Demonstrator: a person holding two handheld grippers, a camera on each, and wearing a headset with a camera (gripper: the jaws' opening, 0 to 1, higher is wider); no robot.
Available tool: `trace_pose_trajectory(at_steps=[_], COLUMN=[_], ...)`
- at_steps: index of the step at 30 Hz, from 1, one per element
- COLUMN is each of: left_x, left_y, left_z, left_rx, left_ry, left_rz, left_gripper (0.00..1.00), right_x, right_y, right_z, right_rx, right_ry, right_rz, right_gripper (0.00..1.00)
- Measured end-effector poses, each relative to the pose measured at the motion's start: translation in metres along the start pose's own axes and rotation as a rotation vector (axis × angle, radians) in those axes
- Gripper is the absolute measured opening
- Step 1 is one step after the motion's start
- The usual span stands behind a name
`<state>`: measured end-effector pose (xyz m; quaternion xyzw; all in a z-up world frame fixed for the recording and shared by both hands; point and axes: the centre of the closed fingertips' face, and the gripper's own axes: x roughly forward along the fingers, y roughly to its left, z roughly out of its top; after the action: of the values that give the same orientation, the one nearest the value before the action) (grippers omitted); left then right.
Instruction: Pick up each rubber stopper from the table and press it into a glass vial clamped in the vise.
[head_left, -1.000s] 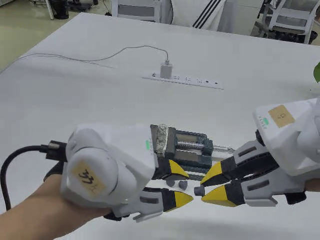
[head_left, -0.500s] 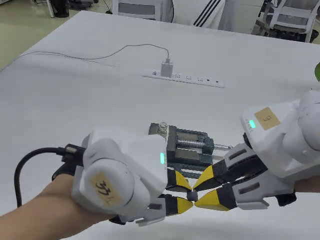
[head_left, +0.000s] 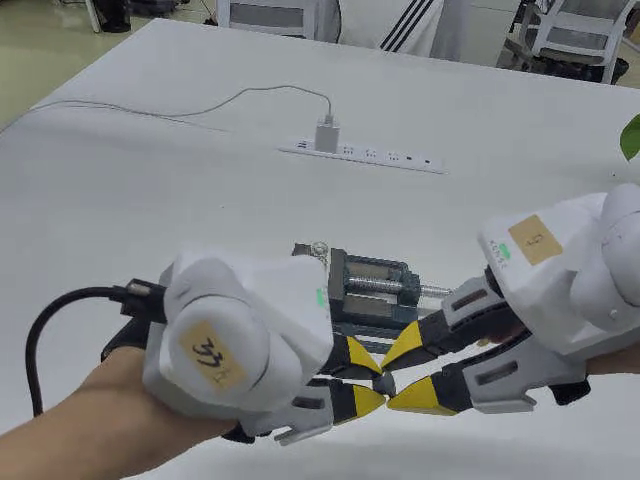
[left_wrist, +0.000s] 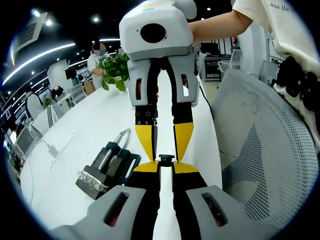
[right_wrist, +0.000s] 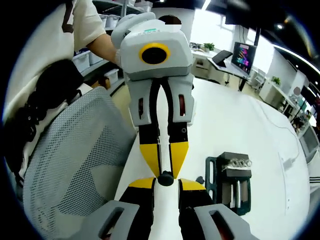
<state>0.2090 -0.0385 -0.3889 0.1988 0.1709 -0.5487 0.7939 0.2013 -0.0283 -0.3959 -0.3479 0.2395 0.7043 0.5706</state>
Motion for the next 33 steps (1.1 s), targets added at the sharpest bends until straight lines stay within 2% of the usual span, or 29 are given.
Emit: trace_pose_trajectory(at_steps=[9, 13, 20, 26, 29, 33], left_x=[-0.003, -0.005, -0.008, -0.008, -0.008, -0.011], left_y=[-0.002, -0.002, -0.003, -0.001, 0.001, 0.004], left_z=[-0.004, -0.004, -0.005, -0.005, -0.004, 0.001], left_rx=[-0.016, -0.032, -0.035, -0.044, -0.071, -0.134], left_ry=[0.003, -0.01, -0.005, -0.009, -0.029, -0.086], left_rz=[0.007, 0.013, 0.016, 0.02, 0.023, 0.027], left_gripper=[0.04, 0.04, 0.04, 0.04, 0.04, 0.04], right_x=[-0.006, -0.008, -0.014, -0.012, -0.012, -0.011], right_y=[-0.004, -0.002, -0.006, -0.001, 0.002, -0.001], right_z=[0.009, 0.012, 0.02, 0.02, 0.022, 0.018], right_rx=[-0.008, -0.017, -0.036, -0.067, -0.1, -0.152], right_ry=[-0.029, -0.027, -0.036, -0.012, -0.002, 0.031], right_rz=[-0.026, -0.025, -0.036, -0.007, 0.007, 0.007], right_gripper=[0.17, 0.16, 0.13, 0.13, 0.13, 0.13])
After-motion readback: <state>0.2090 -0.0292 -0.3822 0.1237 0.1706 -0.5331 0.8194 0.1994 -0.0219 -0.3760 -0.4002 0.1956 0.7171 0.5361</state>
